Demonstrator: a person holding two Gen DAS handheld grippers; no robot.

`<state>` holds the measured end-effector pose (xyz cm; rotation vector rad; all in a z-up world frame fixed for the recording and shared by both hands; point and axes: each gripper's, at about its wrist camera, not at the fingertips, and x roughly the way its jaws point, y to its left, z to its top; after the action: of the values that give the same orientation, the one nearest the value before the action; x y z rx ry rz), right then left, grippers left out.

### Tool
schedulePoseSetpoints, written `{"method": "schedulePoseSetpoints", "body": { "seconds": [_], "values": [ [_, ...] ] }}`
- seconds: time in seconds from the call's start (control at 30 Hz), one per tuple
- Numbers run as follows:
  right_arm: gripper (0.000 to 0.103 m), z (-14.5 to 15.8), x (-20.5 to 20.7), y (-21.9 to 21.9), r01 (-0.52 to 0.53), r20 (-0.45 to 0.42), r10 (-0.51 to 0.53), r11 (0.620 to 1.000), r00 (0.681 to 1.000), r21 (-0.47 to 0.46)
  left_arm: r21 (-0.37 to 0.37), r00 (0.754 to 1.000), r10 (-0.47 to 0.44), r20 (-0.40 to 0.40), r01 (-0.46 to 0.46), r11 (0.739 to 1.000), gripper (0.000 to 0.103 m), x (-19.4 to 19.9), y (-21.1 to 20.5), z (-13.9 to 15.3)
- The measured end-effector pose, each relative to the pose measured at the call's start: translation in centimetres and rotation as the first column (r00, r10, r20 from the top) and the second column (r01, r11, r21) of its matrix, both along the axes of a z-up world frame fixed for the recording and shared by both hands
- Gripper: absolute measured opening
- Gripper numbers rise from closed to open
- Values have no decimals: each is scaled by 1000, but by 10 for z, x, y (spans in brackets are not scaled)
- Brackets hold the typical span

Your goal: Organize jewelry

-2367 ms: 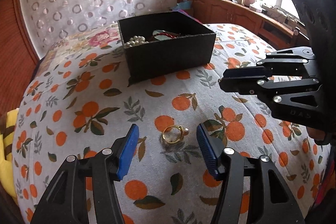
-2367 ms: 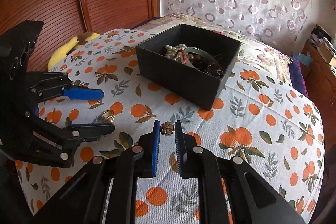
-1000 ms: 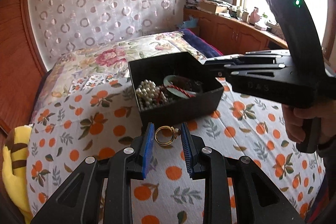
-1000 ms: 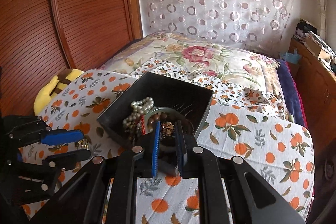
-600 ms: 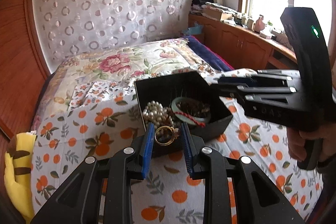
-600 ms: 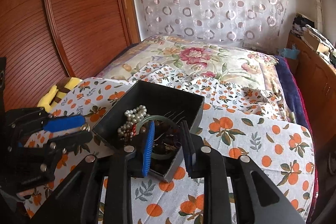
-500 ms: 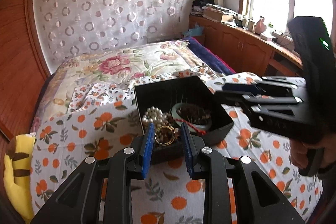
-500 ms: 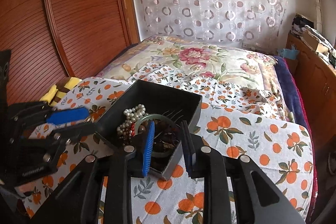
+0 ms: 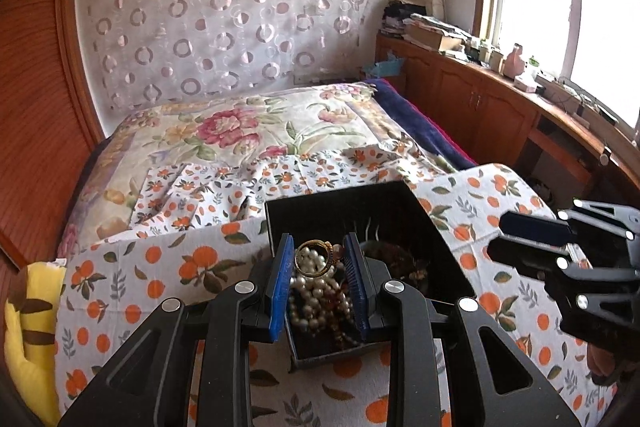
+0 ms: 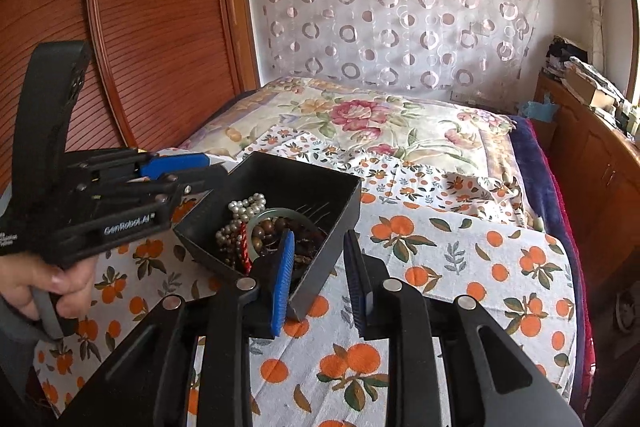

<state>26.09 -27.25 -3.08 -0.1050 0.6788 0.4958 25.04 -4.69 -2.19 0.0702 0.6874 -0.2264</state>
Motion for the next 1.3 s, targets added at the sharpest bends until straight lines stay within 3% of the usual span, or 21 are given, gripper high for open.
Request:
{"method": "schedulePoseSetpoints", "body": {
  "seconds": [0.1, 0.27, 0.4, 0.5, 0.6, 0.73, 0.93, 1.3],
  "values": [
    [31, 0, -6, -1, -2, 5, 2, 1000, 1000, 7, 4, 1000, 6, 8, -6, 1000, 40, -2, -1, 2],
    [31, -1, -12, -2, 1, 10, -1, 1000, 1000, 5, -5, 1000, 1, 24, -1, 1000, 47, -13, 1, 6],
    [32, 0, -20, -4, 15, 14, -15, 1000, 1000, 15, -9, 999, 15, 48, -15, 1000, 64, -30, 6, 11],
    [48, 0, -32, -5, 30, 30, -31, 999, 999, 21, -9, 998, 27, 61, -26, 1000, 72, -48, 10, 13],
    [55, 1, -41, -6, 44, 39, -45, 998, 998, 33, -7, 996, 34, 83, -33, 999, 84, -67, 12, 16],
    [78, 4, -55, -4, 78, 68, -81, 996, 994, 36, 15, 990, 47, 132, -49, 999, 95, -94, 13, 23],
    [101, 11, -77, -4, 129, 115, -133, 991, 984, 43, 3, 986, 90, 140, -91, 996, 95, -124, 23, 30],
    [101, 24, -134, -15, 204, 173, -215, 975, 961, 83, 6, 970, 176, 165, -179, 984, 95, -171, 44, 31]
  ]
}}
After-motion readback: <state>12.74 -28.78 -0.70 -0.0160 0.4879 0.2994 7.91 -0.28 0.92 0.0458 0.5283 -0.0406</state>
